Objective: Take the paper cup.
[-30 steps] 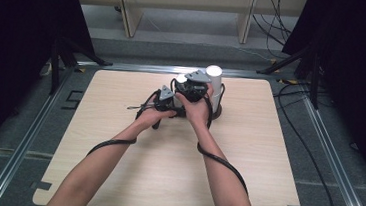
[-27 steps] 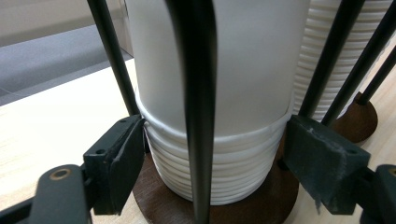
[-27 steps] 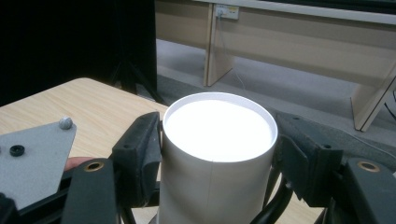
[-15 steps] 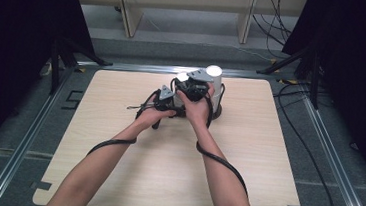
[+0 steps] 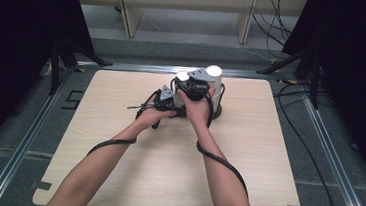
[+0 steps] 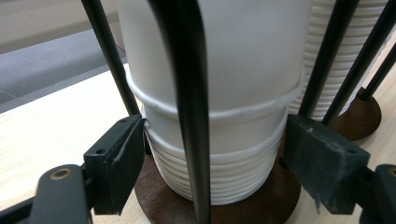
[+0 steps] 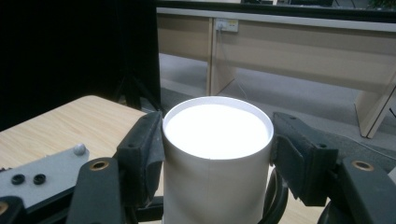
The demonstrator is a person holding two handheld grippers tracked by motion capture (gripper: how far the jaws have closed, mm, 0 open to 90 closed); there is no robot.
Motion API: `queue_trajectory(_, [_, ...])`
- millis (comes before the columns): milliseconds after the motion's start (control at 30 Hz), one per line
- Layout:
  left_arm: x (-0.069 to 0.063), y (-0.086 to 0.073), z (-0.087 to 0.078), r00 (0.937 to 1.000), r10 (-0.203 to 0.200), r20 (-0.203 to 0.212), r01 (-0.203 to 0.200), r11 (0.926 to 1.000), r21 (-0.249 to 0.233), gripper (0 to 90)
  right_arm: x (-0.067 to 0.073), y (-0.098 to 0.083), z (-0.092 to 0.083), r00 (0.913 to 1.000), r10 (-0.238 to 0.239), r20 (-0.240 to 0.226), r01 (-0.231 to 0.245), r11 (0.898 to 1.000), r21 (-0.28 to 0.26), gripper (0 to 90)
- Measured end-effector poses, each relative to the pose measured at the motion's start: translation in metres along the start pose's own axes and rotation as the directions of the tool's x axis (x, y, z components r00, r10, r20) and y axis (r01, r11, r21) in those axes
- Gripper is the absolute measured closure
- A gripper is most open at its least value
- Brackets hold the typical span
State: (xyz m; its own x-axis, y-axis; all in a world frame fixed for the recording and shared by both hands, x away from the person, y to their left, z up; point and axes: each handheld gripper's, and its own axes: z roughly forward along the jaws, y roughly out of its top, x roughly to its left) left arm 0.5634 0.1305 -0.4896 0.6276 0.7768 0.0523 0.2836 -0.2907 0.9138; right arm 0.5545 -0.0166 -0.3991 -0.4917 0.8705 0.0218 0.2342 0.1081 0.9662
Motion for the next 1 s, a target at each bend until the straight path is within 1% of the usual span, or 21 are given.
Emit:
queue_trajectory(67, [0.001, 0.0, 0.001, 1.0, 0.006, 0.002, -0.006, 1.0, 0.0, 21.1, -0.002, 0.002, 0.0, 0.9994, -0.033, -0.005, 0.033, 0.999, -0.032, 37.1])
queue_trajectory(133, [0.0, 0.0, 0.0, 1.0, 0.007, 0.0, -0.007, 1.0, 0.005, 21.1, -0.002, 0.004, -0.002, 0.9997, -0.024, -0.006, 0.024, 0.999, -0.024, 37.1])
queue_trajectory(167, [0.001, 0.0, 0.001, 1.0, 0.007, 0.002, -0.007, 1.0, 0.0, 21.1, -0.001, 0.005, -0.003, 0.9999, -0.006, -0.012, 0.005, 1.0, -0.022, 37.1])
queue_trajectory(200, [0.0, 0.0, 0.001, 1.0, 0.004, 0.001, -0.004, 1.0, -0.003, 21.1, -0.001, 0.006, -0.004, 0.9999, -0.015, -0.005, 0.015, 0.999, -0.028, 37.1])
queue_trajectory(267, [0.0, 0.0, 0.001, 1.0, 0.005, 0.001, -0.005, 1.0, -0.001, 21.1, -0.001, 0.008, -0.005, 0.9999, 0.0, -0.016, 0.0, 1.0, -0.031, 37.1])
queue_trajectory(300, [0.0, 0.0, 0.001, 0.9999, 0.011, 0.0, -0.011, 0.9999, 0.005, 21.1, -0.001, 0.009, -0.005, 0.9998, -0.016, -0.011, 0.015, 0.999, -0.029, 37.1])
queue_trajectory(333, [0.0, 0.0, 0.0, 0.9999, 0.013, 0.0, -0.013, 0.9999, 0.005, 21.1, -0.001, 0.01, -0.005, 0.9997, -0.017, -0.019, 0.016, 0.999, -0.046, 37.1])
queue_trajectory(367, [0.0, -0.001, 0.001, 1.0, 0.006, 0.0, -0.006, 1.0, 0.0, 21.2, 0.0, 0.012, -0.006, 0.9997, -0.014, -0.022, 0.013, 0.999, -0.044, 37.1])
queue_trajectory(433, [0.0, -0.001, 0.0, 0.9998, 0.019, -0.001, -0.019, 0.9998, 0.01, 21.4, 0.001, 0.014, -0.008, 0.9998, -0.005, -0.019, 0.004, 0.999, -0.049, 37.1])
queue_trajectory(500, [0.0, -0.001, 0.0, 0.9999, 0.012, -0.001, -0.012, 0.9998, 0.016, 21.5, 0.001, 0.017, -0.01, 0.9998, 0.0, -0.018, -0.001, 0.998, -0.056, 37.1])
queue_trajectory(533, [-0.001, -0.001, 0.0, 1.0, -0.001, -0.003, 0.001, 1.0, 0.002, 21.5, 0.001, 0.019, -0.01, 0.9998, -0.008, -0.018, 0.007, 0.998, -0.061, 37.1])
queue_trajectory(567, [0.0, -0.001, 0.0, 0.9999, 0.013, -0.004, -0.013, 0.9998, 0.014, 21.5, 0.001, 0.02, -0.012, 0.9998, -0.009, -0.017, 0.008, 0.998, -0.059, 37.2])
queue_trajectory(600, [0.0, -0.001, 0.0, 0.9999, 0.01, -0.005, -0.01, 0.9999, 0.012, 21.4, 0.001, 0.022, -0.012, 0.9996, -0.02, -0.02, 0.019, 0.998, -0.066, 37.1])
queue_trajectory(633, [-0.001, -0.001, 0.001, 1.0, -0.009, 0.001, 0.009, 1.0, -0.002, 21.3, 0.002, 0.024, -0.013, 0.9995, -0.021, -0.023, 0.02, 0.997, -0.077, 37.1])
queue_trajectory(700, [-0.001, -0.001, 0.001, 0.9999, -0.013, 0.004, 0.013, 0.9999, -0.005, 21.2, 0.001, 0.026, -0.014, 0.9996, -0.022, -0.019, 0.021, 0.997, -0.075, 37.2])
queue_trajectory(767, [-0.001, -0.002, 0.002, 0.9999, -0.011, 0.001, 0.011, 0.9999, -0.011, 21.2, 0.002, 0.028, -0.016, 0.9997, 0.0, -0.024, -0.002, 0.997, -0.073, 37.2])
queue_trajectory(800, [-0.002, -0.002, 0.002, 0.9999, -0.012, 0.001, 0.012, 0.9999, -0.012, 21.1, 0.001, 0.029, -0.016, 0.9996, -0.012, -0.025, 0.01, 0.997, -0.078, 37.2])
queue_trajectory(867, [-0.002, -0.001, 0.001, 0.9999, -0.012, 0.003, 0.012, 0.9999, -0.008, 21.1, 0.001, 0.031, -0.017, 0.9994, -0.013, -0.031, 0.01, 0.996, -0.086, 37.2])
queue_trajectory(900, [-0.002, -0.001, 0.001, 0.9999, -0.012, 0.003, 0.012, 0.9999, -0.007, 21.0, 0.001, 0.031, -0.018, 0.9994, 0.001, -0.035, -0.004, 0.996, -0.085, 37.2])
queue_trajectory(933, [-0.001, -0.002, 0.002, 0.9999, -0.012, 0.004, 0.012, 0.9999, -0.01, 21.0, 0.001, 0.032, -0.018, 0.9996, -0.011, -0.024, 0.009, 0.997, -0.082, 37.2])
queue_trajectory(1000, [-0.001, -0.002, 0.002, 0.9999, -0.011, 0.005, 0.011, 0.9999, -0.011, 21.0, 0.001, 0.034, -0.018, 0.9994, -0.009, -0.033, 0.006, 0.996, -0.09, 37.2])
